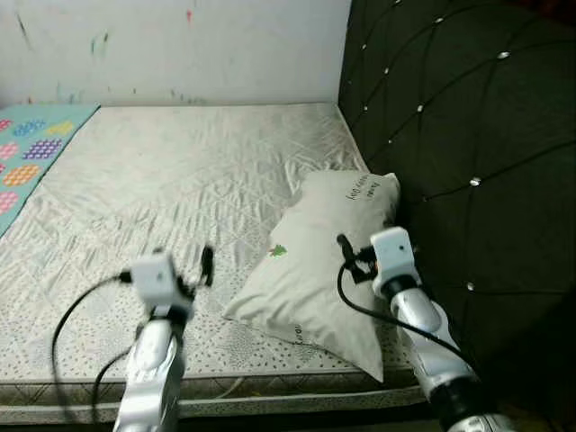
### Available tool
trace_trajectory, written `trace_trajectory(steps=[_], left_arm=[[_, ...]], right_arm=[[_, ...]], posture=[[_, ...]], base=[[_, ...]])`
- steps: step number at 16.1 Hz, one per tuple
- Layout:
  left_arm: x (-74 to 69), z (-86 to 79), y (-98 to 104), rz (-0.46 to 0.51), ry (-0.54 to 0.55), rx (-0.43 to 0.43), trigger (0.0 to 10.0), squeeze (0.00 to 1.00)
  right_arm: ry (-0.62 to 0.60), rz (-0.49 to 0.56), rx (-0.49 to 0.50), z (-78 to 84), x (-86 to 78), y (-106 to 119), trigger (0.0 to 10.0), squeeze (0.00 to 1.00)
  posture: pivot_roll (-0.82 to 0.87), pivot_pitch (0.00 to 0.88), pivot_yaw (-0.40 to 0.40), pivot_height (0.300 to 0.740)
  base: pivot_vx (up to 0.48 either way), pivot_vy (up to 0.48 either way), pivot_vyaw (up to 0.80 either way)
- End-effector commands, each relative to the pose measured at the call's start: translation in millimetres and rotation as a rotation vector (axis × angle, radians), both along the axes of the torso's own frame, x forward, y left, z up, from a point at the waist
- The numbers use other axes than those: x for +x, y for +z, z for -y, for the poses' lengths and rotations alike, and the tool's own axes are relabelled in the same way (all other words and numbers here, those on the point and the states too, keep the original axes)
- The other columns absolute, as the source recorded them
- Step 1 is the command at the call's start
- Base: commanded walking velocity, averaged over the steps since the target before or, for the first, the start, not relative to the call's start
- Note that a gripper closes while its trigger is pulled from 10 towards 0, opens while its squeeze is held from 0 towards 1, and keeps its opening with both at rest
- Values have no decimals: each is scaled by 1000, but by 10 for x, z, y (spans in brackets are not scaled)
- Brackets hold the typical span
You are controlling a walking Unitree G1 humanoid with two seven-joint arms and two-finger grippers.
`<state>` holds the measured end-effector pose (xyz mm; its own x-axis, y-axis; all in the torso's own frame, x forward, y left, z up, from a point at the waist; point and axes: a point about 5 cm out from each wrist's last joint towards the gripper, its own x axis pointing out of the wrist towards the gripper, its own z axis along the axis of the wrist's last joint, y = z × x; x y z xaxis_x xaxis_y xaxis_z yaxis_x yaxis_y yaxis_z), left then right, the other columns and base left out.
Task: Clean up the room
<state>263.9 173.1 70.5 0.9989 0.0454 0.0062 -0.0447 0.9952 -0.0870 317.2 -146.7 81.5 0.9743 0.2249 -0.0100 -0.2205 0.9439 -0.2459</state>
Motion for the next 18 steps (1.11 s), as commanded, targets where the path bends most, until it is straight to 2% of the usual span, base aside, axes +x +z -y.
trace_trajectory(steps=[1, 3, 4, 5, 6, 7, 10, 12, 13, 15, 18], left_arm=[[-11, -9, 53, 27, -11, 34, 10000, 0], [-166, -71, 8, 3, -73, 98, 10000, 0], [-245, -96, 4, -4, -135, 149, 10000, 0], [-327, -106, -23, -31, -151, 131, 10000, 0], [-434, -80, -32, -51, -176, 135, 10000, 0], [-479, -58, -19, -53, -180, 140, 10000, 0], [-552, 89, 5, -21, -186, 165, 10000, 0], [-538, 67, -6, -30, -94, 109, 10000, 0], [-510, 39, 55, -15, -28, 78, 10000, 0], [-484, 8, 143, 8, 4, 55, 10000, 0], [-509, -103, 138, -6, 10, 85, 10000, 0]], right_arm=[[6, -9, 2, 11, -10, 2, 10000, 0], [12, -9, 37, 85, -48, 28, 10000, 0], [4, -18, 79, 134, -12, 104, 10000, 0], [-4, -21, 109, 160, 0, 174, 10000, 0], [15, -26, 106, 194, -52, 197, 10000, 0], [27, -33, 94, 218, -101, 180, 10000, 0], [-23, -90, 113, 329, -191, 127, 10000, 0], [-3, -64, 84, 313, -274, 97, 10000, 0], [-60, -47, 131, 330, -312, 60, 10000, 0], [-185, -55, 196, 386, -336, 5, 10000, 0], [-278, -45, 202, 493, -422, -24, 10000, 0]], posture=[[-23, 0, 0, 740], [-8, 0, -15, 740], [-2, 0, -17, 740], [1, 0, -20, 740], [2, 0, -22, 740], [1, 0, -21, 740], [-6, 0, -3, 740], [4, 0, -7, 740], [7, 0, -9, 740], [36, 0, -25, 740], [15, 0, -8, 740]], base=[[0, 0, 0], [0, 0, 0], [0, 0, 0], [0, 0, 0], [0, 0, 0], [0, 0, 0], [0, 0, 0], [0, 0, 0], [0, 0, 0], [0, 0, 0], [0, 0, 0]])
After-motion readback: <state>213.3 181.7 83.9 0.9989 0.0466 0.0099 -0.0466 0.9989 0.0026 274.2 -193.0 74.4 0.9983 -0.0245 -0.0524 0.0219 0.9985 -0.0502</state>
